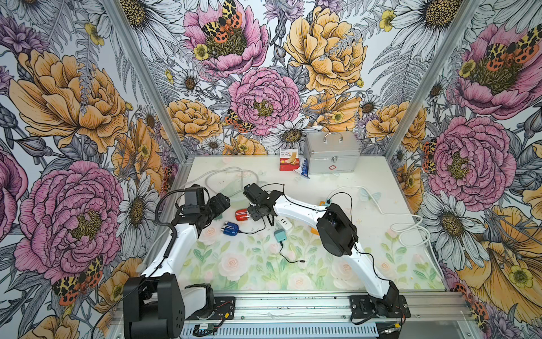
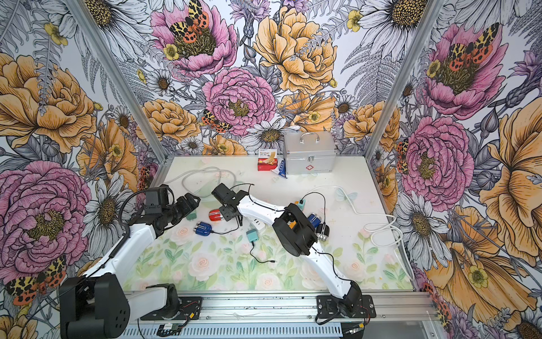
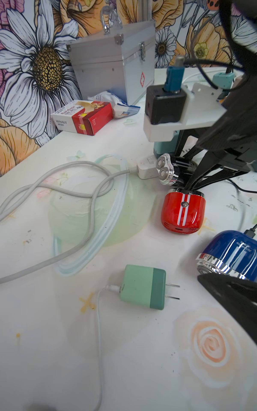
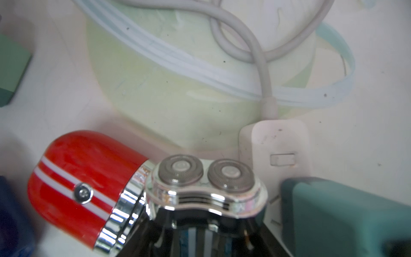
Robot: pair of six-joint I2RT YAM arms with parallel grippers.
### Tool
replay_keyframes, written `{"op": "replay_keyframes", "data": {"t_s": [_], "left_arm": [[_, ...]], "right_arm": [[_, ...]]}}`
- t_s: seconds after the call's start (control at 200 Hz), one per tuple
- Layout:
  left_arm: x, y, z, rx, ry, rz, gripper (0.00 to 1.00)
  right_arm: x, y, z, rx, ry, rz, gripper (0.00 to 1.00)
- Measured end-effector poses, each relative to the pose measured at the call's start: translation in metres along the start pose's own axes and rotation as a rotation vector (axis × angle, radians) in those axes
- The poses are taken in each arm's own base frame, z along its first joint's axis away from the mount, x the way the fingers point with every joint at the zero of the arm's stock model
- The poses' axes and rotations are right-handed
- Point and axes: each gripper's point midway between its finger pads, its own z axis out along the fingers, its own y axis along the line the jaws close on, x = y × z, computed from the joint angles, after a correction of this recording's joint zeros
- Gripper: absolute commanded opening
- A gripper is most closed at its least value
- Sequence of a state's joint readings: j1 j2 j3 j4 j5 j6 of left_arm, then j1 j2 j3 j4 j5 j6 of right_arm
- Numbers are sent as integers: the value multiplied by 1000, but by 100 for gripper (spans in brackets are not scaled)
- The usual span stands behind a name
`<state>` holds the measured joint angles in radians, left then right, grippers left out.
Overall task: Unplug the electric shaver
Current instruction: Place the electric shaver at the center of the board.
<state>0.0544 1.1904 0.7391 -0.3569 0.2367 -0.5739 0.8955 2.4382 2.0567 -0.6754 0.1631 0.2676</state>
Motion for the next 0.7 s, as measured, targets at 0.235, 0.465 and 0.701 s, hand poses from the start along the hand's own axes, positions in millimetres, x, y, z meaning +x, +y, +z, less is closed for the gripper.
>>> {"op": "replay_keyframes", "data": {"t_s": [0.235,0.465,0.701], "left_arm": [[4,1,-1,-1,5,3,87],[4,-4,-6,13,-8,14,87],[8,-13,-12,27,-17,47,87]], "right_arm": [[-2,2,9,-1,-4,-6,34],[-3,2,10,-2,-8,-7,46],[-4,2,10,-2,-9,-6,57]]}}
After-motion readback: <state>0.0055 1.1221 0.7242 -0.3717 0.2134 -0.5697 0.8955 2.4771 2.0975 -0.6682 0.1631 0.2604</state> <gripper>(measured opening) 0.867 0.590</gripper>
